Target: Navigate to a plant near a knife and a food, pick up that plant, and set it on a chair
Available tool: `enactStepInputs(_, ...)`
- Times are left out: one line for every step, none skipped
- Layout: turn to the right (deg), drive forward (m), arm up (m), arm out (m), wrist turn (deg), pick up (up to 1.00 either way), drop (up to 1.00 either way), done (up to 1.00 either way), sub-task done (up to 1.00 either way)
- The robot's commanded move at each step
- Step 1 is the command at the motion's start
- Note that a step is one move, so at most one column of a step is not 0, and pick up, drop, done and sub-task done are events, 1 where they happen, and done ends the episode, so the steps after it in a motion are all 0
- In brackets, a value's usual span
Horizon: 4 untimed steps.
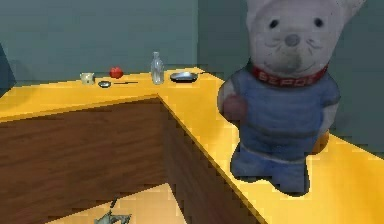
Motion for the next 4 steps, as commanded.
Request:
enactStepInputs(0.0, 0.00, 0.00, 0.00, 9.0, 0.00, 0.00, 0.00, 0.00)
enactStepInputs(0.0, 0.00, -0.16, 0.00, 0.0, 0.00, 0.00, 0.00, 0.00)
enactStepInputs(0.0, 0.00, 0.00, 0.00, 0.0, 1.00, 0.00, 0.00, 0.00)
enactStepInputs(0.0, 0.00, 0.10, 0.00, 0.0, 0.00, 0.00, 0.00, 0.00)
